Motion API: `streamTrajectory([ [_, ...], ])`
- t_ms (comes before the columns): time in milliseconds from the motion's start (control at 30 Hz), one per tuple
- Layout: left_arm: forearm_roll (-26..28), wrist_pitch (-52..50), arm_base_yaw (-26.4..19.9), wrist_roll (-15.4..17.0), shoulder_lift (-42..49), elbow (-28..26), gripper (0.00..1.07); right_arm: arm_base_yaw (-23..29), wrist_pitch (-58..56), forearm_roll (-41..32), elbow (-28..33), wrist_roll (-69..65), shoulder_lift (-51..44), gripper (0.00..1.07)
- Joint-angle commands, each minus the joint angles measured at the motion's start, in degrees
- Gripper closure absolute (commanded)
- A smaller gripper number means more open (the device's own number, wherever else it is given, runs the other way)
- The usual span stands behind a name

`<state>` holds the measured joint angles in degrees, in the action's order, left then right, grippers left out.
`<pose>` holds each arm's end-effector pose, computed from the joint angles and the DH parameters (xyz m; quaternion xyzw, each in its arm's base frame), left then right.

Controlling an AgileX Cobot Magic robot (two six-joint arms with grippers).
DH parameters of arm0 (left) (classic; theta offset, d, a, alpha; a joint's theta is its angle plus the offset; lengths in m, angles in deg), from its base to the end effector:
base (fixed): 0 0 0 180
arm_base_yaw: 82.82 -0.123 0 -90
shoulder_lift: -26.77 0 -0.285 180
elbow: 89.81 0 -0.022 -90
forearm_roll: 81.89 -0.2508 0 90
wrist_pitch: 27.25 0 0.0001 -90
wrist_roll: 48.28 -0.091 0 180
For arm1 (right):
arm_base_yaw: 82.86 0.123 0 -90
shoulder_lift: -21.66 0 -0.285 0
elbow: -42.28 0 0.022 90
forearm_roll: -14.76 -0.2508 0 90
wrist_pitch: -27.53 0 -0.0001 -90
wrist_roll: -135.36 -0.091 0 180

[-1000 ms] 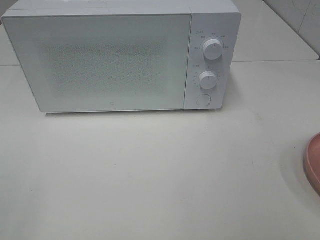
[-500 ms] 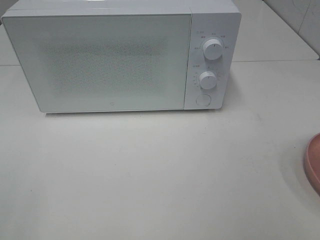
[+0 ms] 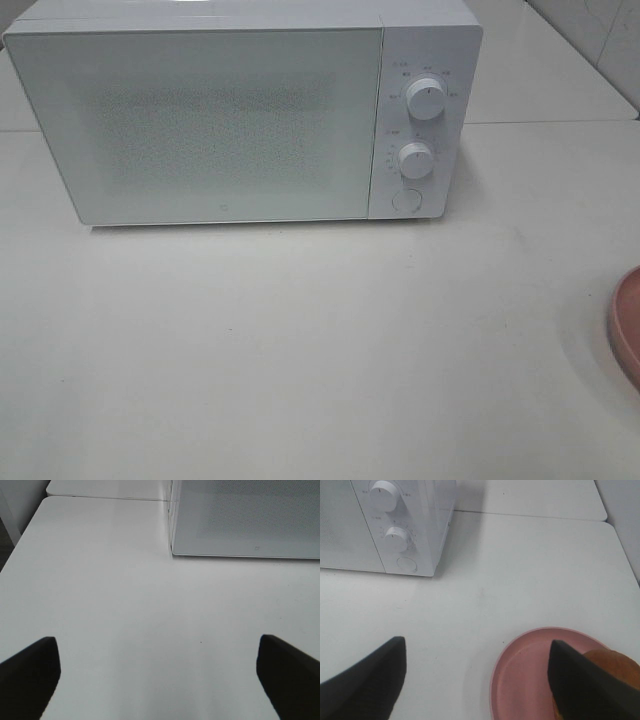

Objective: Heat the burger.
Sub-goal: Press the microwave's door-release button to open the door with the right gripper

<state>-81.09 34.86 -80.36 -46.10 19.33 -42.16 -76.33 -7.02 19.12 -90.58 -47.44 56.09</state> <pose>-0.0087 -0.0008 0.2798 0.0025 0.8535 -0.0281 0.5203 0.0913 0.0065 0.3027 -0.0428 0.8470 0.0082 0.5297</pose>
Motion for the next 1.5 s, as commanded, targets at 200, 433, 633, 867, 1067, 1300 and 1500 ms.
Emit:
streamTrajectory([
  [200,0.29,-0.86,0.0,0.0,0.92,0.06,0.06,0.0,9.8,0.23,-0.46,0.4,6.36,0.32],
  [433,0.29,-0.86,0.0,0.0,0.92,0.06,0.06,0.0,16.1,0.23,-0.46,0.69,10.31,0.32],
  [633,0.29,-0.86,0.0,-0.06,0.92,0.06,0.06,0.0,25.61,0.23,0.34,0.69,14.73,0.32],
  [867,0.29,-0.86,0.0,-0.06,0.92,0.06,0.06,0.0,40.68,0.23,4.01,0.74,20.8,0.32],
  [1067,0.29,-0.86,0.0,-0.06,0.92,0.06,0.06,0.0,51.22,-0.4,6.93,1.32,26.99,0.31],
  [1300,0.29,-0.86,0.0,-0.06,0.92,0.06,0.06,0.0,67.49,-9.11,11.23,8.19,34.61,0.31],
  [1500,0.29,-0.86,0.0,-0.06,0.92,0.06,0.06,1.95,78.72,-21.03,13.75,17.65,38.96,0.31],
])
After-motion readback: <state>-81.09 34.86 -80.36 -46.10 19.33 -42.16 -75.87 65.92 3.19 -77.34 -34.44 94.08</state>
